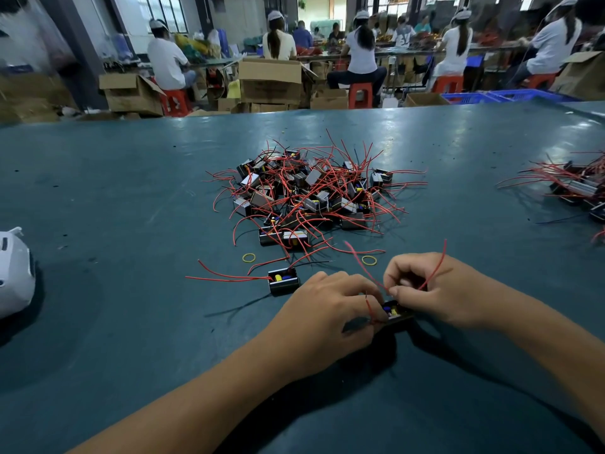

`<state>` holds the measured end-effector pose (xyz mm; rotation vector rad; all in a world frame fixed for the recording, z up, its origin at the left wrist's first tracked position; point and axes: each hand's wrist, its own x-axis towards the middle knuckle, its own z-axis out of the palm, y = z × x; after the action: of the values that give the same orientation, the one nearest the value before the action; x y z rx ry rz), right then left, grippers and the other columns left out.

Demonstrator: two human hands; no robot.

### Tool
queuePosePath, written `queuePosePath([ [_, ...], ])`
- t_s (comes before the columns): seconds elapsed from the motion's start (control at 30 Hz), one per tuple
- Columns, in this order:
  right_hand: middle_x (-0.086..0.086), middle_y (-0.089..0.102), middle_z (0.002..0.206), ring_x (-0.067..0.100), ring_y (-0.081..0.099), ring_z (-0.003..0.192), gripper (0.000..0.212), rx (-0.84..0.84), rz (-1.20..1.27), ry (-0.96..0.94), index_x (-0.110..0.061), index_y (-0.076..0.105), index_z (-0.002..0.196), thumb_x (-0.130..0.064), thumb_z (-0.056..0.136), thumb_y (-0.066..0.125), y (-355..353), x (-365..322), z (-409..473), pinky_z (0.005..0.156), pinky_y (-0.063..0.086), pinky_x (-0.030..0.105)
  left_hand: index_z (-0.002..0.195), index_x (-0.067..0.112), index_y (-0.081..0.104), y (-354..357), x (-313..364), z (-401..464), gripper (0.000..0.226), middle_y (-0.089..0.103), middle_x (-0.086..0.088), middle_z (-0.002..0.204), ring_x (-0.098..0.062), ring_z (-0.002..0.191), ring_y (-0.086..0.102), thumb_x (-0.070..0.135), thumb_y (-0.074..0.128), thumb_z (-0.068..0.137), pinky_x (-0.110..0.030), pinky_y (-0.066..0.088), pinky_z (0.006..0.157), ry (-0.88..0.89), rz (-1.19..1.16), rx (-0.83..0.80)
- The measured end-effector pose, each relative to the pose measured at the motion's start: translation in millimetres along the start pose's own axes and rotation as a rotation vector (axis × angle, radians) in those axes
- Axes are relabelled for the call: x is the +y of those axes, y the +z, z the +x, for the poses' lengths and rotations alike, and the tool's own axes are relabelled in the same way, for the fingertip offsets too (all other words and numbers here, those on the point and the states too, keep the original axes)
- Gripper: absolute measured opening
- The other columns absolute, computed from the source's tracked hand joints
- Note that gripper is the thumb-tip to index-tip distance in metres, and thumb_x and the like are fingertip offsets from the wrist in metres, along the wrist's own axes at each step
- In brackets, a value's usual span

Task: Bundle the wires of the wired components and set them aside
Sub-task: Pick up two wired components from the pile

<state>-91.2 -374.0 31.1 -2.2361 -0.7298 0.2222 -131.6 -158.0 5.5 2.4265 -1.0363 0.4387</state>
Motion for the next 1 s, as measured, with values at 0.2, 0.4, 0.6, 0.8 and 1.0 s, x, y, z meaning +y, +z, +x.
queuePosePath([
  [0.2,-0.005,0.047,0.058,0.011,0.04,0.055,0.019,0.038,0.041,0.134,-0.017,0.057,0.069,-0.005,0.083,0.061,-6,0,1,0.053,0.035,0.023,0.098,0.025,0.068,-4,5,1,0.011,0.068,0.014,0.109,-0.015,0.09,0.06,0.025,0.061,0.089,-0.035,0.038,0.078,0.006,0.099,-0.089],
  [0.4,-0.001,0.044,0.052,0.01,0.041,0.043,0.015,0.249,0.425,0.436,-0.012,0.06,0.07,-0.007,0.084,0.061,-25,8,0,0.04,0.026,0.017,0.101,0.029,0.068,-7,5,1,0.011,0.067,0.017,0.111,-0.013,0.091,0.058,0.03,0.059,0.094,-0.035,0.037,0.08,-0.011,0.111,-0.116],
  [0.6,0.007,0.051,0.054,0.015,0.04,0.046,0.018,0.318,0.227,0.58,-0.009,0.063,0.064,-0.006,0.082,0.063,-44,21,-4,0.044,0.031,0.022,0.105,0.03,0.069,-7,4,0,0.014,0.067,0.018,0.115,-0.012,0.093,0.057,0.034,0.058,0.096,-0.034,0.038,0.081,-0.013,0.107,-0.113],
  [0.8,0.002,0.064,0.081,0.024,0.058,0.08,0.013,0.429,-0.51,0.481,-0.02,0.063,0.073,-0.016,0.072,0.075,-50,11,-6,0.073,0.045,0.034,0.106,0.03,0.071,-8,5,1,0.017,0.068,0.018,0.117,-0.011,0.096,0.058,0.036,0.059,0.096,-0.032,0.037,0.082,-0.023,0.088,-0.12],
  [1.0,0.005,0.067,0.101,0.028,0.062,0.104,0.016,0.614,-0.712,-0.44,-0.009,0.067,0.095,-0.018,0.089,0.055,1,-37,-5,0.096,0.044,0.04,0.105,0.03,0.069,-10,6,2,0.016,0.069,0.016,0.111,-0.014,0.092,0.058,0.034,0.057,0.096,-0.036,0.041,0.079,0.009,0.116,-0.11],
])
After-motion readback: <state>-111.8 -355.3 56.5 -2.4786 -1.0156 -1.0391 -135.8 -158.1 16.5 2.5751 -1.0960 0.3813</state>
